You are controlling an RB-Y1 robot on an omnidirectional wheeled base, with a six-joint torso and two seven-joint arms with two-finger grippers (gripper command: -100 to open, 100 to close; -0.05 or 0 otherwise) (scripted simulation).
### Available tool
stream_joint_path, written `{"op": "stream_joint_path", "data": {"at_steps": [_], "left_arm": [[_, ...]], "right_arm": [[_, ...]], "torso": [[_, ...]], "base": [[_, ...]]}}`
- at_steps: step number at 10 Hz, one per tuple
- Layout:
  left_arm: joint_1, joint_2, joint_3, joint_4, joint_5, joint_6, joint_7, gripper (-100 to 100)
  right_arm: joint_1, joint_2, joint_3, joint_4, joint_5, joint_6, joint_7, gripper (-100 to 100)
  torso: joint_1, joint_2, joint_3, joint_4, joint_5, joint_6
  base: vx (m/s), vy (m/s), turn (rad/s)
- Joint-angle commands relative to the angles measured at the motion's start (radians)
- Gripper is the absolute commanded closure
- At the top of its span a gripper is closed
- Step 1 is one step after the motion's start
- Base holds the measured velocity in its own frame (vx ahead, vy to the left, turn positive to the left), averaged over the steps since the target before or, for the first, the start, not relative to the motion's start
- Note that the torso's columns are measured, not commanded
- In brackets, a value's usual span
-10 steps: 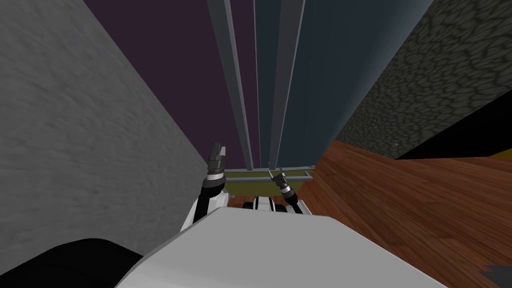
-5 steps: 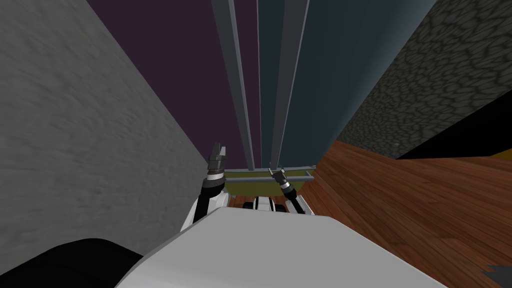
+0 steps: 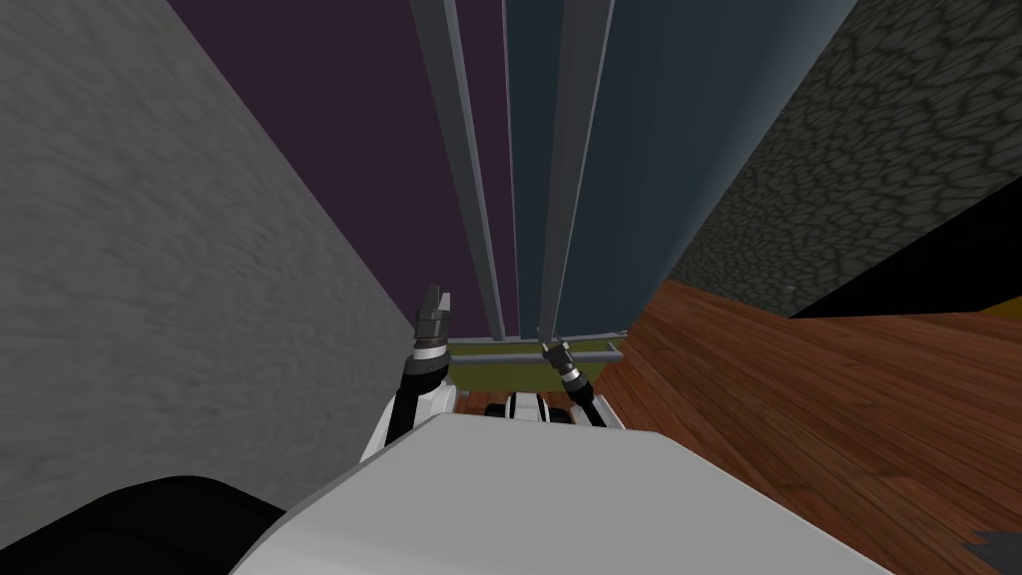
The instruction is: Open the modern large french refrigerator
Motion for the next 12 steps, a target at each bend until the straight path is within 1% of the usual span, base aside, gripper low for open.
{"op": "stream_joint_path", "data": {"at_steps": [1,2,4,8,9,10,11,12], "left_arm": [[0.000,0.000,0.000,0.000,0.000,0.000,0.000,0],[0.000,0.000,0.000,0.000,0.000,0.000,0.000,0],[0.000,0.000,0.000,0.000,0.000,0.000,0.000,0],[0.000,0.000,0.000,0.000,0.000,0.000,0.000,0],[0.000,0.000,0.000,0.000,0.000,0.000,0.000,0],[0.000,0.000,0.000,0.000,0.000,0.000,0.000,0],[0.000,0.000,0.000,0.000,0.000,0.000,0.000,0],[0.000,0.000,0.000,0.000,0.000,0.000,0.000,0]], "right_arm": [[-0.025,-0.033,0.038,0.002,0.017,-0.007,-0.055,100],[-0.034,-0.044,0.051,0.003,0.023,-0.009,-0.074,100],[-0.051,-0.065,0.076,0.004,0.034,-0.013,-0.111,100],[-0.085,-0.109,0.127,0.006,0.057,-0.022,-0.185,100],[-0.075,-0.109,0.114,0.017,0.053,-0.016,-0.171,100],[-0.079,-0.127,0.143,0.014,0.064,-0.039,-0.200,100],[-0.082,-0.135,0.157,0.012,0.068,-0.051,-0.212,100],[-0.085,-0.143,0.170,0.010,0.072,-0.063,-0.224,100]], "torso": [[-0.005,0.004,0.002,0.001,-0.001,-0.002],[-0.009,0.010,0.005,0.004,-0.002,0.001],[-0.006,0.013,0.007,0.007,0.000,0.004],[0.000,0.006,0.002,0.008,0.001,0.000],[0.002,0.009,0.003,0.008,0.001,-0.001],[0.006,0.004,0.001,0.007,0.002,0.000],[-0.003,0.006,0.002,0.005,0.000,-0.002],[-0.005,0.008,0.004,0.006,-0.001,-0.001]], "base": [[-0.137,-0.240,0.186],[-0.139,-0.238,0.162],[-0.183,-0.171,0.093],[-0.163,-0.180,0.109],[-0.075,-0.079,0.021],[-0.081,-0.212,0.136],[-0.090,-0.280,0.191],[-0.069,-0.260,0.167]]}}
